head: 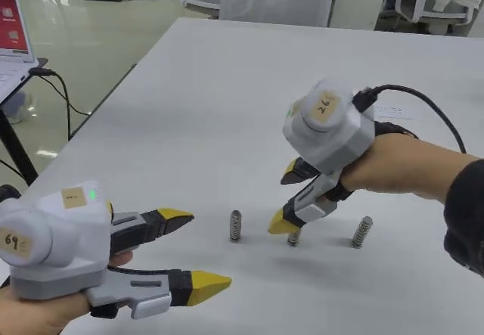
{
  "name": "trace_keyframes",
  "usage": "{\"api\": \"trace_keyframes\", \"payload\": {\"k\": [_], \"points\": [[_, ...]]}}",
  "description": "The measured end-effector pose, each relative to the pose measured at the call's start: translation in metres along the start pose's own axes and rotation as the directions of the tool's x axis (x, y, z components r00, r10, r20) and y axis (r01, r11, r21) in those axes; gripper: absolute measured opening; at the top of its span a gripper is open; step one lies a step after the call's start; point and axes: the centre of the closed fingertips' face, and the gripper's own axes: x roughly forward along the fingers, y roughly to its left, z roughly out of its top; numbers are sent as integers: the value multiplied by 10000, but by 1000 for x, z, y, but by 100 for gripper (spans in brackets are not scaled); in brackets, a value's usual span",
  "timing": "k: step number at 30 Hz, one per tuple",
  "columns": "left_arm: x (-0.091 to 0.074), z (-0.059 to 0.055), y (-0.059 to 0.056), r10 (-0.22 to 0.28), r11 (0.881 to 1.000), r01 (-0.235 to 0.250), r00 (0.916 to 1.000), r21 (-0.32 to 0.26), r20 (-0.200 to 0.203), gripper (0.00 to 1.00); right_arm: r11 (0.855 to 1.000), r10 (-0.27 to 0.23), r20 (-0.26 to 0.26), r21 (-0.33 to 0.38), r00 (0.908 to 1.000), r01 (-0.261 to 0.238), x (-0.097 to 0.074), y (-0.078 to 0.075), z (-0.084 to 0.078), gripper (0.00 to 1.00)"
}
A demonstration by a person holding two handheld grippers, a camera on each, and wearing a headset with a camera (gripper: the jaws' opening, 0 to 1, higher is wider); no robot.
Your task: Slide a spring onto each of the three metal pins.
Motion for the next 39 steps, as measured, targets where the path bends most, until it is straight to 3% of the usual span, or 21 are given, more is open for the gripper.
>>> {"api": "trace_keyframes", "payload": {"k": [3, 12, 22, 28, 34, 39], "points": [[1, 0, 2, 3, 10000, -3, 10000, 5, -37, 59, 9995, -152, 340, 293, 9993, 142, -12, -1, -3, 53], [4, 4, 7, 77, 10000, -77, 10000, 46, -18, 61, 9926, -900, 691, 875, 9935, 838, -36, -10, -30, 59], [6, 8, 11, 153, 9998, -153, 9999, 120, 26, 63, 9786, -1499, 1355, 1619, 9794, 1273, -61, -3, -56, 63], [7, 8, 10, 199, 9997, -199, 9998, 102, 0, 64, 9703, -1718, 1559, 1973, 9727, 1398, -69, 2, -71, 64], [8, 9, 10, 210, 9997, -210, 9998, 100, -4, 65, 9620, -1906, 2114, 2348, 9586, 1395, -74, 3, -82, 64], [9, 9, 12, 276, 9996, -276, 9996, 48, 11, 65, 9581, -1951, 2191, 2510, 9560, 1380, -72, 7, -92, 66]]}}
